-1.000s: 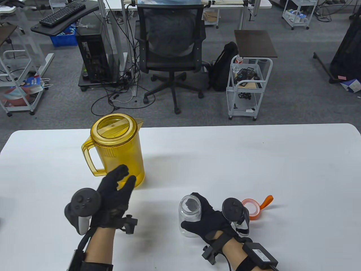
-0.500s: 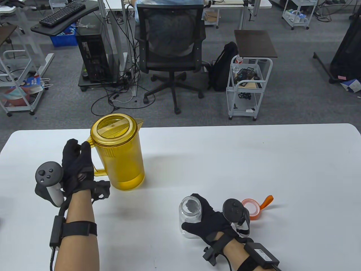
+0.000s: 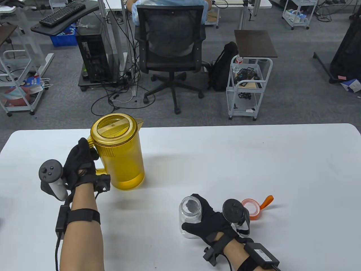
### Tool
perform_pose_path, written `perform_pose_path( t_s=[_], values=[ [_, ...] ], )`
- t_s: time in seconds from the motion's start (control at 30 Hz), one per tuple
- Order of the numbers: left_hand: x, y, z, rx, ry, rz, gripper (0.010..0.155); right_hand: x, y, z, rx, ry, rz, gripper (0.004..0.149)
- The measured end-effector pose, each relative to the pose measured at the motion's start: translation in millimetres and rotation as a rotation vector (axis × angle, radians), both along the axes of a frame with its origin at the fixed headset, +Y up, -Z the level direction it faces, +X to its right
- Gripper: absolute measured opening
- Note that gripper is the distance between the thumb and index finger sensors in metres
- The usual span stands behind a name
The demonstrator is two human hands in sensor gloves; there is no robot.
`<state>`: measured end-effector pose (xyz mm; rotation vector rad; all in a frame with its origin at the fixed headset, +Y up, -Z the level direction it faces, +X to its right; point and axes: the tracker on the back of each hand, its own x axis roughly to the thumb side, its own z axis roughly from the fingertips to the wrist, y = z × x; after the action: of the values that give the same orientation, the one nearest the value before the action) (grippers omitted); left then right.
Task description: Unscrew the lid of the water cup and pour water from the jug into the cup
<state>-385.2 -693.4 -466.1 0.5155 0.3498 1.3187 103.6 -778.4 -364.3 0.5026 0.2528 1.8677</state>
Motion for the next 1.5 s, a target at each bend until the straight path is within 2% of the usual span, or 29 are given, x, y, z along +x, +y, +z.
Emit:
perform_pose_path(
  t_s=[0.1, 0.17, 0.33, 0.6, 0.7, 0.87, 1.03, 1.23, 1.5],
  values=[
    [5, -4, -3, 0.04, -0.086, 0.085, 0.073, -1, 0, 0, 0.004, -0.004, 0.0, 0.105],
    [11, -6, 0, 0.091, -0.031, 0.094, 0.071, -1, -1, 0, 0.008, -0.008, -0.002, 0.105],
    [15, -4, 14, 0.144, -0.02, 0.107, 0.069, -1, -1, 0, 0.021, -0.019, 0.001, 0.105],
    [34, 31, 49, 0.164, -0.141, -0.07, 0.069, -2, -1, 0, 0.022, -0.013, 0.003, 0.105],
    [44, 40, 61, 0.158, -0.247, -0.108, 0.069, -1, 0, 2, 0.046, -0.032, 0.003, 0.105],
    [64, 55, 75, 0.13, -0.383, -0.163, 0.069, 0, 0, 2, 0.046, -0.041, 0.003, 0.105],
    [88, 82, 82, 0.105, -0.503, -0.307, 0.069, 0, 0, 2, 0.042, -0.039, 0.004, 0.105],
    [106, 104, 84, 0.088, -0.548, -0.468, 0.069, 1, 0, 2, 0.042, -0.039, 0.006, 0.105],
    [122, 123, 83, 0.084, -0.546, -0.642, 0.069, 1, -1, 2, 0.043, -0.037, 0.01, 0.105]
  ],
)
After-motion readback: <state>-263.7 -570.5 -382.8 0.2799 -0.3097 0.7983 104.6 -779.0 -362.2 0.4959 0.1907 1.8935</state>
